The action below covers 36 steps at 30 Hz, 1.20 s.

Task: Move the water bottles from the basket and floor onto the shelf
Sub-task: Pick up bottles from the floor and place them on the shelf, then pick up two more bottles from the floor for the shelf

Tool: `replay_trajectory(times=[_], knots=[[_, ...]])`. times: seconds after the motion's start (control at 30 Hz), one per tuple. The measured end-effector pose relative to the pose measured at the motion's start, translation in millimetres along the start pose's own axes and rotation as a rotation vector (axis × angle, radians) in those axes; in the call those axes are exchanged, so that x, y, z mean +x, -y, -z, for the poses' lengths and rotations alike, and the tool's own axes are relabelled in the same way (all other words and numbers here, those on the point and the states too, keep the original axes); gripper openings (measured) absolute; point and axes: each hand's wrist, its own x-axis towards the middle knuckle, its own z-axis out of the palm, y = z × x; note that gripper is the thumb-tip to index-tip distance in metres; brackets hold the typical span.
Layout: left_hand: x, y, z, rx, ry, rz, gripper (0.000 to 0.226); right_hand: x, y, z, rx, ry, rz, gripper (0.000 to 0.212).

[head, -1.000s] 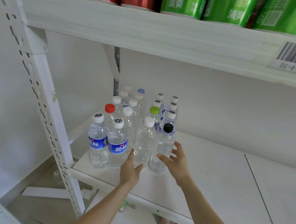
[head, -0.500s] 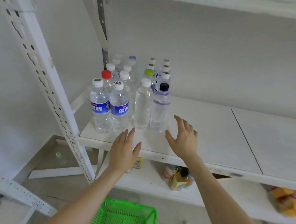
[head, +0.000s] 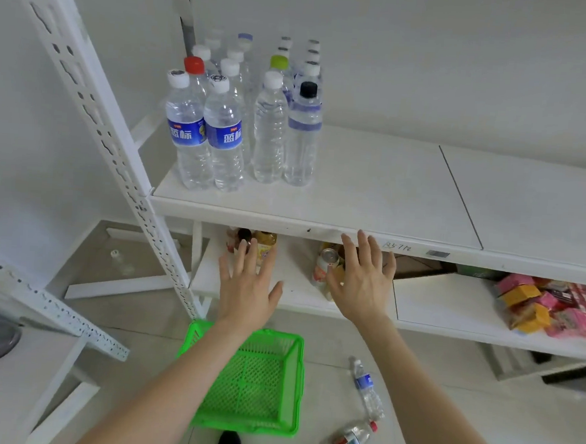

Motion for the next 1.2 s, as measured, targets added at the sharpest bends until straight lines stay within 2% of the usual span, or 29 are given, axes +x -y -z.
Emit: replay_trajectory(times=[0.13,0.4,0.6,0.93,1.1,1.2], knots=[[-33.0,-27.9,-6.0,0.018,0.025,0.032,0.065,-37.7,-21.4,4.3,0.026,-0.014,0.024,0.059],[-112.3,-107.6,-31.0,0.028,0.134,0.072,0.069,-125.7,-93.6,5.2,-0.050,0.193,0.040,0.062],[-142.7,-158.7,-54.2,-0.004,0.272,-0.011,0.070,-174.2,-136.4,2.2,-0.073,0.294,-0.092,0.065],[-154.9,-210.4,-92.0,-0.014,0.349,-0.238,0.073,-233.1,-188.2,-7.2,-0.077,0.289,-0.368,0.063],[-164.3,-238.9,-111.1,-0.036,0.405,-0.266,0.073,-248.4,-220.4,-12.3,-0.073,0.335,-0.442,0.069],[-166.0,-259.5,-125.2,-0.044,0.436,-0.271,0.063,-252.2,-244.2,-18.9,-0.046,0.353,-0.460,0.069]])
